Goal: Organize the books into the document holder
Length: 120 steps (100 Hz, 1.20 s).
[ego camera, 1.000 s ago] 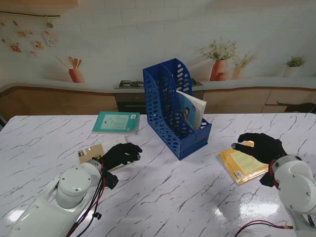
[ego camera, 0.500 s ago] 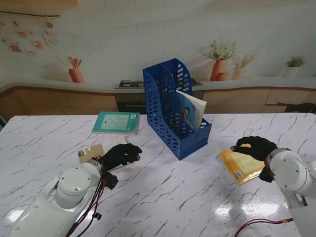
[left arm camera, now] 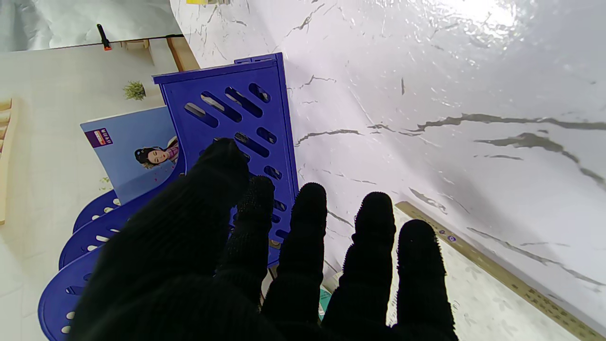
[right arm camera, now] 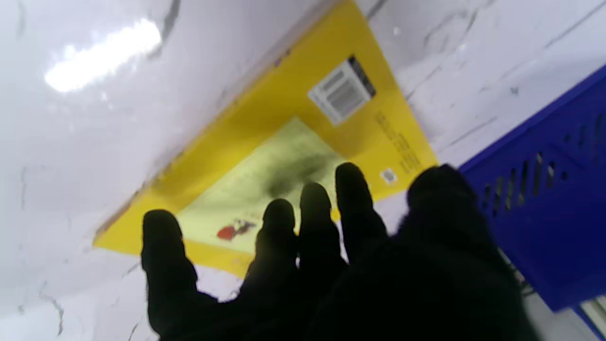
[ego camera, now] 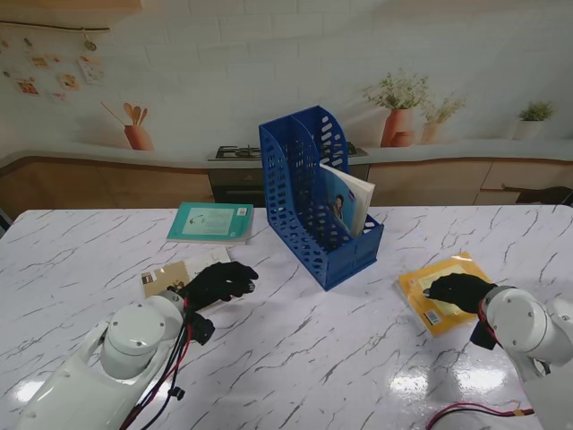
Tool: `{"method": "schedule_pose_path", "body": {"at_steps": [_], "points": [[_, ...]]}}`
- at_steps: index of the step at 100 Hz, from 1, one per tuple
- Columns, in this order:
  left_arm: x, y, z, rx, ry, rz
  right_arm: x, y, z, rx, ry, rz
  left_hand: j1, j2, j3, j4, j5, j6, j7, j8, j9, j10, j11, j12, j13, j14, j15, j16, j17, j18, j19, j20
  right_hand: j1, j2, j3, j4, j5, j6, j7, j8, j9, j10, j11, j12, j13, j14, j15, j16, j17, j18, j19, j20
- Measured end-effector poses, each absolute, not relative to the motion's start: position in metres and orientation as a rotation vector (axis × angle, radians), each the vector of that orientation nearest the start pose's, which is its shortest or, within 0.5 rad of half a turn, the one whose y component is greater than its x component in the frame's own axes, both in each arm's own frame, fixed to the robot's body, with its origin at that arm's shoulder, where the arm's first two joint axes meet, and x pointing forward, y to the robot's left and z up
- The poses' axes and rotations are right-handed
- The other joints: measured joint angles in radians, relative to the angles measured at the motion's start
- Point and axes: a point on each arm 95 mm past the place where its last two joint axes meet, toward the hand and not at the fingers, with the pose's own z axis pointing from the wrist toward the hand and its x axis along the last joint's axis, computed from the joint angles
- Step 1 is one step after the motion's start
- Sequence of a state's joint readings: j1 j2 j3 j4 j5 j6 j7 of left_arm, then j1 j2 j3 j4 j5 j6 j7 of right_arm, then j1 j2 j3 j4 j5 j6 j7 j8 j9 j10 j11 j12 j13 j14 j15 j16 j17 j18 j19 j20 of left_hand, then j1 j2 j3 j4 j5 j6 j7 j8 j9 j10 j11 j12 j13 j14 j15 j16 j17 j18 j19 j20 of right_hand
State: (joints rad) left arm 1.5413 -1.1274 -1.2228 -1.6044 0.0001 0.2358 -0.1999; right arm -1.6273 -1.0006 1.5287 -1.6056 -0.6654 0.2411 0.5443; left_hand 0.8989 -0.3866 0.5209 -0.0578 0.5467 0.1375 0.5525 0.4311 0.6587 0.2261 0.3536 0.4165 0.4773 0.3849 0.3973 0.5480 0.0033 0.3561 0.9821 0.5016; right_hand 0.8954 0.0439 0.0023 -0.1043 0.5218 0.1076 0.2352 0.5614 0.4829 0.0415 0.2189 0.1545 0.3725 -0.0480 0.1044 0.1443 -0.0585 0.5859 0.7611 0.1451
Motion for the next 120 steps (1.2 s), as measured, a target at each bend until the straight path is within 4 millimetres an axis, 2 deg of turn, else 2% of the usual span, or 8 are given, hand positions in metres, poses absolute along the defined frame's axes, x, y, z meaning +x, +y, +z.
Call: {"method": "schedule_pose_path", "body": {"at_steps": [19, 43, 47, 50, 58, 76, 104, 120], "points": [[0.404, -0.015, -0.341, -2.414, 1.040, -1.776, 0.396, -0.142, -0.333, -2.742, -1.867, -1.357, 0.000, 0.013, -0.011, 0.000, 0.000, 0.001, 0.000, 0.000, 0.000, 0.000, 0.000, 0.002, 0.000, 0.000, 0.000, 0.000, 0.000, -0.002, 0.000, 0.000, 0.129, 0.028, -0.011, 0.000, 0.069, 0.025, 0.054, -0.024, -0.021, -0.017, -0.028, -0.006, 0.007, -0.010, -0.031, -0.031, 0.018, -0.060, 0.061, 0.013], [0.405, -0.016, -0.340, -2.418, 1.030, -1.782, 0.401, -0.137, -0.333, -2.593, -1.900, -1.407, 0.002, 0.013, -0.036, 0.000, 0.000, 0.014, 0.008, 0.000, 0.000, 0.000, 0.000, 0.010, 0.000, 0.000, 0.000, 0.000, 0.000, -0.008, 0.000, 0.000, 0.140, 0.027, -0.008, 0.000, 0.183, 0.045, 0.134, -0.034, 0.092, -0.011, -0.011, 0.002, 0.083, -0.008, -0.029, -0.033, 0.060, -0.073, 0.125, 0.060], [0.405, -0.016, -0.340, -2.417, 1.031, -1.782, 0.401, -0.133, -0.333, -2.550, -1.910, -1.424, 0.002, 0.013, -0.038, 0.000, 0.000, 0.014, 0.009, 0.000, 0.000, 0.000, 0.000, 0.011, 0.000, 0.000, 0.000, 0.000, 0.000, -0.008, 0.000, 0.000, -0.018, -0.031, 0.304, 0.000, 0.174, 0.046, 0.174, -0.071, 0.120, -0.010, 0.002, 0.021, 0.094, -0.008, -0.029, -0.033, 0.056, -0.069, 0.131, 0.073], [0.405, -0.017, -0.340, -2.417, 1.032, -1.783, 0.401, -0.131, -0.333, -2.515, -1.922, -1.429, 0.003, 0.013, -0.042, 0.000, 0.000, 0.014, 0.010, 0.000, 0.000, 0.000, 0.000, 0.011, 0.000, 0.000, 0.000, 0.000, 0.000, -0.009, 0.000, 0.000, -0.103, -0.060, 0.461, 0.000, 0.197, 0.046, 0.186, -0.073, 0.131, -0.010, 0.002, 0.022, 0.096, -0.008, -0.029, -0.033, 0.056, -0.066, 0.131, 0.074], [0.405, -0.017, -0.340, -2.417, 1.029, -1.784, 0.400, -0.125, -0.332, -2.450, -1.936, -1.400, 0.012, 0.013, -0.048, 0.000, 0.000, 0.015, 0.011, 0.000, 0.000, 0.000, 0.000, 0.011, 0.000, 0.000, 0.000, 0.000, 0.000, -0.009, 0.000, 0.000, -0.164, -0.074, 0.589, 0.000, 0.225, 0.046, 0.196, -0.073, 0.190, -0.008, 0.058, 0.059, 0.100, -0.008, -0.045, -0.036, 0.046, -0.054, 0.131, 0.074], [0.405, -0.017, -0.340, -2.422, 1.021, -1.780, 0.392, -0.107, -0.330, -2.271, -1.991, -1.356, 0.020, 0.014, -0.061, 0.000, 0.000, 0.025, 0.013, 0.000, 0.000, 0.000, 0.001, 0.011, 0.000, 0.000, 0.000, 0.000, 0.000, -0.009, 0.000, 0.000, -0.184, -0.074, 0.598, 0.000, 0.228, 0.046, 0.201, -0.073, 0.259, 0.040, 0.122, 0.087, 0.102, -0.007, -0.071, -0.046, 0.047, -0.021, 0.225, 0.127], [0.402, -0.015, -0.340, -2.436, 1.001, -1.769, 0.373, -0.080, -0.332, -2.067, -1.997, -1.351, 0.020, 0.025, -0.065, 0.000, 0.000, 0.026, 0.013, 0.000, 0.000, 0.004, 0.005, 0.011, 0.000, 0.000, 0.000, 0.000, 0.000, -0.009, 0.000, 0.000, -0.184, -0.084, 0.608, 0.000, 0.228, 0.045, 0.202, -0.073, 0.273, 0.041, 0.122, 0.087, 0.147, -0.003, -0.045, -0.047, 0.038, 0.111, 0.290, 0.163], [0.400, -0.014, -0.340, -2.439, 0.999, -1.765, 0.362, -0.070, -0.333, -1.912, -2.035, -1.355, 0.021, 0.025, -0.072, 0.000, 0.000, 0.036, 0.013, 0.000, 0.000, 0.005, 0.009, 0.011, 0.000, 0.000, 0.000, 0.000, 0.000, -0.009, 0.000, 0.000, -0.184, -0.084, 0.608, 0.000, 0.228, 0.037, 0.210, -0.073, 0.285, 0.039, 0.124, 0.096, 0.195, 0.013, 0.015, -0.027, 0.065, 0.120, 0.306, 0.168]]}}
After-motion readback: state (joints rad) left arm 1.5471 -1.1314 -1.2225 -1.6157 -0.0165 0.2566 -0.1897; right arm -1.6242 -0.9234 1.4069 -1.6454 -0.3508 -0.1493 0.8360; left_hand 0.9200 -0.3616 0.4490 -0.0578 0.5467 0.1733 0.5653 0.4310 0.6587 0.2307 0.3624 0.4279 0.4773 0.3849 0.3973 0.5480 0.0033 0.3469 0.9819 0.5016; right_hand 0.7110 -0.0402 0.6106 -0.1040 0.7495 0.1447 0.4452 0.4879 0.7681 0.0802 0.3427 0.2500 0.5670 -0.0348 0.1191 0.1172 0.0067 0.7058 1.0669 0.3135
